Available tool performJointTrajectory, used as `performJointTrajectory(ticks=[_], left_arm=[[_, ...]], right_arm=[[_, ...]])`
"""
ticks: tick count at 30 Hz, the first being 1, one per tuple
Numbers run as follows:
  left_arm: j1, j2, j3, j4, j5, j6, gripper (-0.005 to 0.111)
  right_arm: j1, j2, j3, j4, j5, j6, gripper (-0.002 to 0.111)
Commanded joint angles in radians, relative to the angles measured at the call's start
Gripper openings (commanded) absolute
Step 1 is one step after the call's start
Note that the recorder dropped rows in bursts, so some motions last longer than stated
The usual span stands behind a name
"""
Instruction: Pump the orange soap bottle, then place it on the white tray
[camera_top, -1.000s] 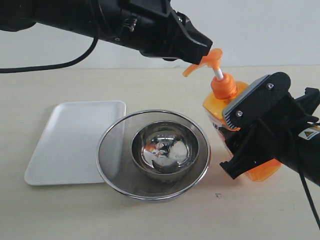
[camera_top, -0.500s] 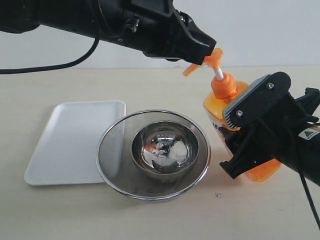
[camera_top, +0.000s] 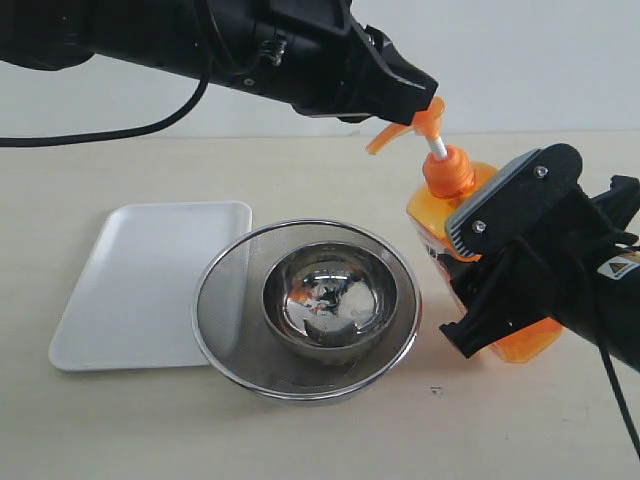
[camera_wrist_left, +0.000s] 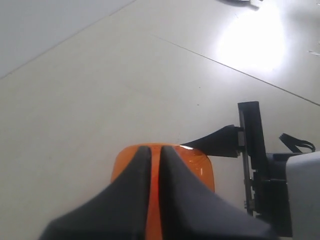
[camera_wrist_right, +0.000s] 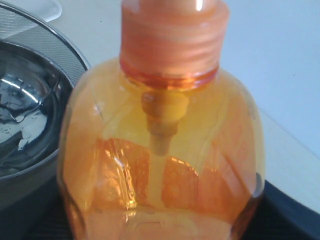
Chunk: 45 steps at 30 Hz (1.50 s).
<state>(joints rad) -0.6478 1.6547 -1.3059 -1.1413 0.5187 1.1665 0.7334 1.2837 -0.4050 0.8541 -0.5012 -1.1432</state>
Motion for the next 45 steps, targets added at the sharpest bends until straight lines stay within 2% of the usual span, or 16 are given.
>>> performJointTrajectory(ticks=[1, 45], left_arm=[[-0.001, 0.026, 0.004, 0.004, 0.053, -0.004, 0.005], [-0.005, 0.097, 0.004, 0.002, 0.114, -0.007, 0.005]], right_arm=[[-0.001, -0.015, -0.016, -0.033, -0.061, -0.01, 0.001], [-0.001, -0.015, -0.016, -0.056, -0.062, 0.002, 0.001]])
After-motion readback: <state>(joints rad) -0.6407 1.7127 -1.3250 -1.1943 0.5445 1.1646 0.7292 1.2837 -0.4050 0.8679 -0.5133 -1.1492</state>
